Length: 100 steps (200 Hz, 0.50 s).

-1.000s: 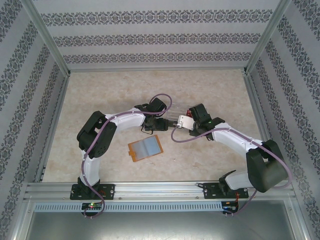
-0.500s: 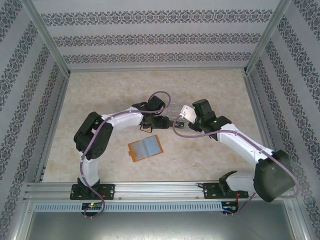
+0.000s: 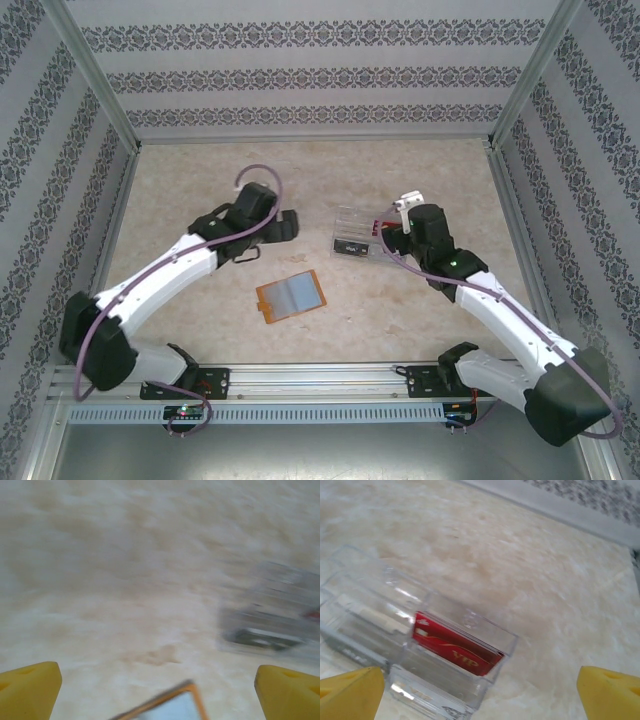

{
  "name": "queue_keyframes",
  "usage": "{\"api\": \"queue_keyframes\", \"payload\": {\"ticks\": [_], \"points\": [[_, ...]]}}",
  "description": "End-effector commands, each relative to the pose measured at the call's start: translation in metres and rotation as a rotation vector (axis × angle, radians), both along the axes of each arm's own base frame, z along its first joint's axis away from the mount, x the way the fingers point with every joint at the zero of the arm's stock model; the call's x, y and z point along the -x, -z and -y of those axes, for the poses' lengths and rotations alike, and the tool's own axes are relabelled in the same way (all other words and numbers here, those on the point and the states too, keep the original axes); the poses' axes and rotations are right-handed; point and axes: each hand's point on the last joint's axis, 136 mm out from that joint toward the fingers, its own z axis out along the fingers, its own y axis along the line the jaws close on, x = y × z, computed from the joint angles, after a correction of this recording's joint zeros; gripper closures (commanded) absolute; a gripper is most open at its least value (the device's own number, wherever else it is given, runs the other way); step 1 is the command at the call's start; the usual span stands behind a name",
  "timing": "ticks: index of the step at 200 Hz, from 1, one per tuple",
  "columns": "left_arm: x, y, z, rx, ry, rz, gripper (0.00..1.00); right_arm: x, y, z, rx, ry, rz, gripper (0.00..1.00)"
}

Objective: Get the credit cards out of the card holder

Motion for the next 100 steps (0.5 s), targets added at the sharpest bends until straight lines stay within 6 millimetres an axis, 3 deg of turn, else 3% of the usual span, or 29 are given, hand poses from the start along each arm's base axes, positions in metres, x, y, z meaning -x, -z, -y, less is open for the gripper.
{"api": "queue_keyframes", "payload": {"ticks": [1, 20, 33, 64, 83, 100], "points": [[0.017, 0.01, -0.087, -0.221, -0.233, 0.025, 0.0, -0.003, 0.0, 0.042, -0.091, 0.243, 0.082, 0.02], [0.029, 0.006, -0.143, -0.336, -0.407, 0.115, 0.0, -0.003, 0.01, 0.077, -0.166, 0.382, 0.09, 0.02], [0.036, 0.006, -0.171, -0.366, -0.491, 0.165, 0.0, -0.001, 0.017, 0.1, -0.207, 0.469, 0.1, 0.02], [0.029, 0.019, -0.209, -0.442, -0.537, 0.222, 0.0, -0.003, 0.032, 0.134, -0.237, 0.571, 0.168, 0.02], [0.021, 0.043, -0.229, -0.463, -0.579, 0.169, 0.0, -0.013, 0.042, 0.146, -0.228, 0.603, 0.185, 0.02], [0.006, 0.066, -0.233, -0.452, -0.542, 0.139, 0.0, -0.026, 0.051, 0.148, -0.211, 0.591, 0.19, 0.02]]}}
